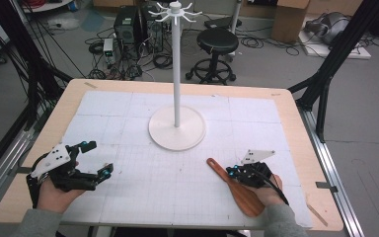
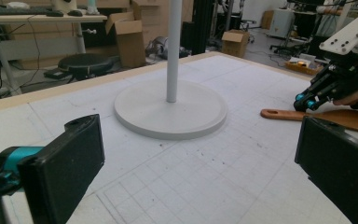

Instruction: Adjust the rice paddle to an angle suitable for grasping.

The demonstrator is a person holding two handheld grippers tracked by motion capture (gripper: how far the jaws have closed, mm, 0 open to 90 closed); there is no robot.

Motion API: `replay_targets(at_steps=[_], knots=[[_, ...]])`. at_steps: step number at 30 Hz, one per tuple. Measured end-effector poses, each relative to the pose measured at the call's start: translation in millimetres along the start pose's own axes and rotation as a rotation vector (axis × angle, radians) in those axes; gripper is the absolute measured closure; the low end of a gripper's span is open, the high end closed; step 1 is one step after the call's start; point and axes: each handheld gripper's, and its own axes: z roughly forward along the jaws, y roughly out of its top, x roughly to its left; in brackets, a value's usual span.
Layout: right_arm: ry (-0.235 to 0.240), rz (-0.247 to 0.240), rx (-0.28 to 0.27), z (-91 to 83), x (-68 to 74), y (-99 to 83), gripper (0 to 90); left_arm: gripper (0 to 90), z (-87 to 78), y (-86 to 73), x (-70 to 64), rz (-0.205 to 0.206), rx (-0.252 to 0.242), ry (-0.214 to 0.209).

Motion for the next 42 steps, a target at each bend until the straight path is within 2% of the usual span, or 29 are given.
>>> replay_targets(at_steps=[1, 9, 16, 17, 24, 34, 35, 39, 42], knots=[[0.023, -0.016, 0.011, 2.4, 4.0, 3.1, 90.0, 1.8, 0.5, 0.1, 0.6, 0.001, 0.001, 0.0], [0.044, -0.057, 0.033, 6.2, 8.9, 8.6, 90.0, 1.8, 4.2, 1.5, 3.3, 0.008, 0.005, 0.002], [0.058, -0.055, 0.045, 6.4, 7.6, 10.4, 90.0, 1.8, 10.6, 3.1, 6.7, 0.014, 0.006, -0.001], [0.073, -0.066, 0.058, 7.4, 9.9, 13.0, 90.0, 1.8, 11.3, 3.3, 7.5, 0.018, 0.007, -0.001], [0.093, -0.112, 0.089, 12.5, 20.4, 20.2, 90.0, 1.8, 14.4, 4.4, 10.6, 0.016, -0.002, 0.002], [0.119, -0.119, 0.09, 13.2, 27.8, 20.4, 90.0, 1.8, 15.2, 3.8, 8.5, 0.03, 0.009, 0.006], [0.138, -0.128, 0.09, 13.6, 29.8, 20.4, 90.0, 1.8, 14.5, 3.9, 7.9, 0.028, 0.007, 0.006], [0.161, -0.147, 0.091, 15.0, 32.9, 21.0, 90.0, 1.8, 11.8, 4.5, 6.4, 0.033, 0.007, 0.008], [0.16, -0.146, 0.091, 14.9, 32.5, 21.0, 90.0, 1.8, 10.9, 4.7, 5.0, 0.038, 0.006, 0.008]])
